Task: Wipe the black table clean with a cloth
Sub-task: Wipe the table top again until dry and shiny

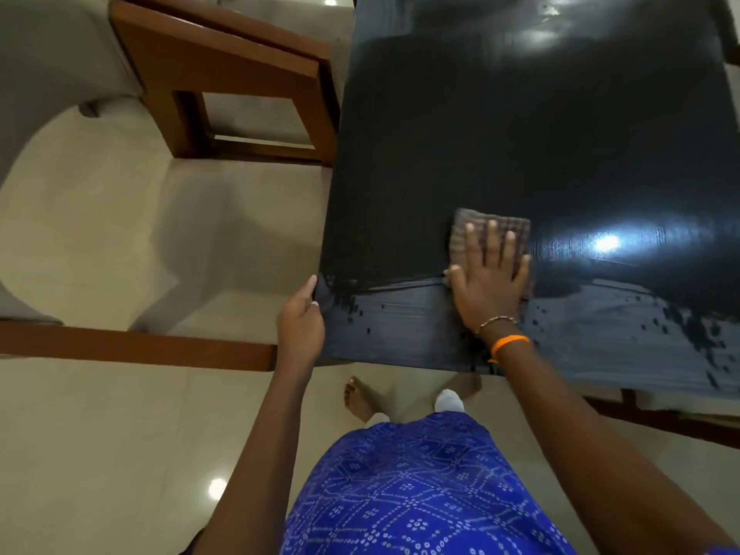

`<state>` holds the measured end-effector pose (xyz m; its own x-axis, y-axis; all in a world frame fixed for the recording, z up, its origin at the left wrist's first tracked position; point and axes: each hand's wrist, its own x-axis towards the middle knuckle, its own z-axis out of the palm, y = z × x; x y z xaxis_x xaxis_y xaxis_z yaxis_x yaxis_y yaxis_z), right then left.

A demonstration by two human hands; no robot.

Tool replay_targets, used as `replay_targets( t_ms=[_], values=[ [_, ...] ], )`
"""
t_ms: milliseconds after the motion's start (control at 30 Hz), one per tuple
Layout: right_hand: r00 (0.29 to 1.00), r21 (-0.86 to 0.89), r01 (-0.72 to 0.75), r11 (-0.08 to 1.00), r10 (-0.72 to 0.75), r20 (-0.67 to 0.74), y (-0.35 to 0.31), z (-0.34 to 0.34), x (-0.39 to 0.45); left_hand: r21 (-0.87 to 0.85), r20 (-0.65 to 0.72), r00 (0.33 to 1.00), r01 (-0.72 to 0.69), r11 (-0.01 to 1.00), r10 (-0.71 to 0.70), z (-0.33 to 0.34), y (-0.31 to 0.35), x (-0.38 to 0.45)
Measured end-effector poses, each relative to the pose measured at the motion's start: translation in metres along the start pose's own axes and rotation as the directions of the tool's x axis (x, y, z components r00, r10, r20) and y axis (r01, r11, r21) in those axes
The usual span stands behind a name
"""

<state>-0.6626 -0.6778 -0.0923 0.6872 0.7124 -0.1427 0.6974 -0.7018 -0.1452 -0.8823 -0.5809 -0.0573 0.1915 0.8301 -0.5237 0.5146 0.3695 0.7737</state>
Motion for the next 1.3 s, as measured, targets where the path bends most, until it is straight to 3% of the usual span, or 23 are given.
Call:
replay_targets(
  t_ms=[133,233,433,567,700,833,967,1033,1167,1300],
  values=[
    [0.941,-0.009,0.336,0.942,-0.336,0.036,-0.097,0.024,-0.037,-0.15,0.007,0.996,0.093,0.984,-0.093,-0.009,-0.012,-0.004],
    [0.875,-0.008,0.482,0.876,-0.481,0.058,-0.146,0.034,-0.058,-0.23,-0.024,0.991,0.126,0.965,-0.135,-0.012,-0.014,-0.01],
    [0.766,-0.03,0.643,0.765,-0.643,0.02,-0.12,0.032,-0.061,-0.195,-0.027,0.99,0.132,0.972,-0.14,-0.012,-0.018,-0.025],
    [0.863,-0.048,0.504,0.862,-0.505,-0.006,-0.054,0.021,-0.049,-0.077,-0.014,0.996,0.092,0.993,-0.093,0.0,-0.016,-0.026],
    [0.982,-0.068,0.183,0.981,-0.185,-0.027,0.041,0.003,-0.036,-0.047,0.013,0.998,0.067,0.997,-0.066,0.003,-0.016,-0.023],
    [1.0,-0.024,-0.028,0.999,0.028,0.008,0.098,-0.009,-0.042,-0.12,0.017,0.997,0.072,0.99,-0.07,-0.001,-0.015,-0.023],
    [0.995,0.024,-0.1,0.995,0.099,0.005,0.075,-0.006,-0.051,-0.205,0.033,0.997,0.069,0.976,-0.064,-0.006,-0.015,-0.027],
    [0.998,0.029,-0.065,0.997,0.064,0.021,0.051,-0.002,-0.059,-0.234,0.023,0.995,0.098,0.967,-0.095,-0.009,-0.019,-0.026],
    [0.99,-0.003,0.138,0.99,-0.138,0.04,-0.015,0.015,-0.081,-0.283,0.053,0.986,0.167,0.944,-0.159,-0.016,-0.028,-0.026],
    [0.93,-0.036,0.367,0.929,-0.368,-0.008,-0.089,0.034,-0.1,-0.368,0.074,0.981,0.193,0.91,-0.179,-0.02,-0.031,-0.034]
  ],
)
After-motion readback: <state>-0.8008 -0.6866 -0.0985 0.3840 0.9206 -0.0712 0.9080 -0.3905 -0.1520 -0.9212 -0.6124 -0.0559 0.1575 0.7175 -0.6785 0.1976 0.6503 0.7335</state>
